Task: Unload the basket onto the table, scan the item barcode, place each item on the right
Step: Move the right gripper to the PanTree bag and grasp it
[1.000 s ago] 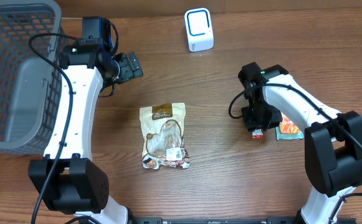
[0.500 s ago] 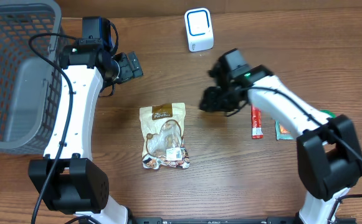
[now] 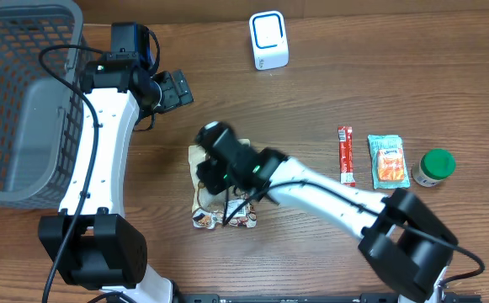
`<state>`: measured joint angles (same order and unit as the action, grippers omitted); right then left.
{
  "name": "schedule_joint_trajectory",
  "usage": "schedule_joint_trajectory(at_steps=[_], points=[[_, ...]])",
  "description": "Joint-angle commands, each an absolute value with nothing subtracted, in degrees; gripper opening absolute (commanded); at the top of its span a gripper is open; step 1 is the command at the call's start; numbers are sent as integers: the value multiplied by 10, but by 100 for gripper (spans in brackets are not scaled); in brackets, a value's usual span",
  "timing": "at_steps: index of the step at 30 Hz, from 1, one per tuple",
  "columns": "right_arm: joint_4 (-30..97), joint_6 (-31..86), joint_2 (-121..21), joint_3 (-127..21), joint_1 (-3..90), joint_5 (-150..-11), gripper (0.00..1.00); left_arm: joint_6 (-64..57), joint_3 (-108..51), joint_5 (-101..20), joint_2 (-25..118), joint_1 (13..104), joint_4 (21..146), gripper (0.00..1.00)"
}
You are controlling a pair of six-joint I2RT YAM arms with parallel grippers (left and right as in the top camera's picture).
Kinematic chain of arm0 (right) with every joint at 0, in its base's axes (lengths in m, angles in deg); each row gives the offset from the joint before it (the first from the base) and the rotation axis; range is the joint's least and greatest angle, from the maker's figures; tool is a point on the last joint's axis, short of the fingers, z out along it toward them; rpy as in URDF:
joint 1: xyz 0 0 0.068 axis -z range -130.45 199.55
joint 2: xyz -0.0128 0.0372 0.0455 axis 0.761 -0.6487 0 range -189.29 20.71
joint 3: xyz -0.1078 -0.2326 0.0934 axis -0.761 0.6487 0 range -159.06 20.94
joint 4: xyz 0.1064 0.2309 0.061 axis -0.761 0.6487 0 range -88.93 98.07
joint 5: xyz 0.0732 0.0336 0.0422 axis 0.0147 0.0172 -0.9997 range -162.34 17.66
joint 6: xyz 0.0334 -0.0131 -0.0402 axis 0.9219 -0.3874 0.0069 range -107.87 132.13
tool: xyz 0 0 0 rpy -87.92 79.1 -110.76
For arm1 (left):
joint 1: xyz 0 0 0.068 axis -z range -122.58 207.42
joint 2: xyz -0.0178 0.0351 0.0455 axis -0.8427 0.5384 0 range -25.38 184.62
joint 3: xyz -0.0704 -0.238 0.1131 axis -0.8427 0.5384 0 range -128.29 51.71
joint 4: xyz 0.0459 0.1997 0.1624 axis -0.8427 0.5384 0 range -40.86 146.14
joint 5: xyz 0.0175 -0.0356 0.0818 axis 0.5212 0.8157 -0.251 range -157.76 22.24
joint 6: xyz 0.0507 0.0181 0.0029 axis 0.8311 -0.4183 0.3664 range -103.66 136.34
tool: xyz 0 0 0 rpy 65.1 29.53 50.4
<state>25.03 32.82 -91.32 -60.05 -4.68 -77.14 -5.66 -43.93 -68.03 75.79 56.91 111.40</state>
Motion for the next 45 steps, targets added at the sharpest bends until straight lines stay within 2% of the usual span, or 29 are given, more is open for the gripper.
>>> schedule_joint_trajectory(at_steps=[1, 8, 11, 19, 26, 34, 36, 43, 45], points=[[235, 332, -935, -597, -68, -683, 45, -44, -448, -684, 747, 567, 1115, 100], [223, 332, -987, -597, -68, -678, 46, -44, -448, -684, 747, 567, 1115, 99], [233, 335, -990, -597, -57, -670, 43, -44, -448, -684, 747, 567, 1115, 100], [296, 439, -982, -597, -20, -586, 41, -44, -448, -684, 747, 567, 1115, 100], [351, 512, -940, -597, 9, -586, 42, -44, -448, -684, 747, 567, 1115, 100], [376, 511, -860, -597, 9, -587, 45, -44, -448, -684, 747, 567, 1115, 100], [389, 512, -860, -597, 9, -594, 41, -44, -448, -684, 747, 567, 1115, 100], [434, 546, -862, -577, 0, -636, 14, -44, -448, -684, 747, 567, 1115, 100], [429, 561, -862, -559, -8, -634, 12, -44, -448, -683, 747, 567, 1115, 100]])
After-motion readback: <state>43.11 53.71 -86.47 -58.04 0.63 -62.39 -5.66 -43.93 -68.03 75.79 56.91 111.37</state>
